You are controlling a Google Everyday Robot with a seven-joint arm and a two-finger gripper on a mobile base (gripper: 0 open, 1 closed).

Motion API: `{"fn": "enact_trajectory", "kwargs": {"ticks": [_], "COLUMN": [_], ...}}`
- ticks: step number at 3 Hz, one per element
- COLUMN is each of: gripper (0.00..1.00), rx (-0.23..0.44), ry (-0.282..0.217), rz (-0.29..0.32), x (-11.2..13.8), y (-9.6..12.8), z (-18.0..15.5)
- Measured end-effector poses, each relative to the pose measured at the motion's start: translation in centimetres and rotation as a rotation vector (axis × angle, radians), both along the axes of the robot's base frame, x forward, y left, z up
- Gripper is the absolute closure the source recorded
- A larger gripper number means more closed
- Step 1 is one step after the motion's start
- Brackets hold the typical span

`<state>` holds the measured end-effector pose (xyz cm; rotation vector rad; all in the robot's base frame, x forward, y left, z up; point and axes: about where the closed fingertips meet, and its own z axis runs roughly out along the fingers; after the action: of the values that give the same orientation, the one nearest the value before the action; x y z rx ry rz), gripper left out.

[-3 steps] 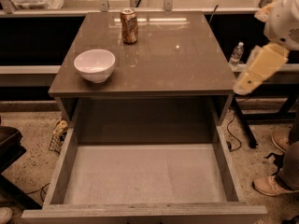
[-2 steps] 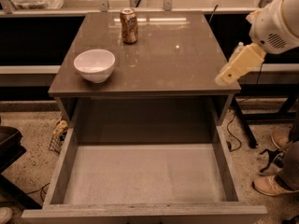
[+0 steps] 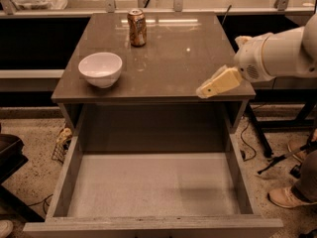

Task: Place orange can into top drawer

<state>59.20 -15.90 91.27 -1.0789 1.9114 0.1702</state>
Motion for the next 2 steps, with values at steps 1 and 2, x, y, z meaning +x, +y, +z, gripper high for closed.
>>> {"fn": "enact_trajectory", "kwargs": {"ticks": [1,2], "gripper": [0.0,0.0], "rx": [0.109,0.138], "ry": [-0.114,-0.197], "rz": [-0.021,-0.061], "x": [2.8,4.6], "y": [1.9,2.0], "z": [-0.1,1.5]}}
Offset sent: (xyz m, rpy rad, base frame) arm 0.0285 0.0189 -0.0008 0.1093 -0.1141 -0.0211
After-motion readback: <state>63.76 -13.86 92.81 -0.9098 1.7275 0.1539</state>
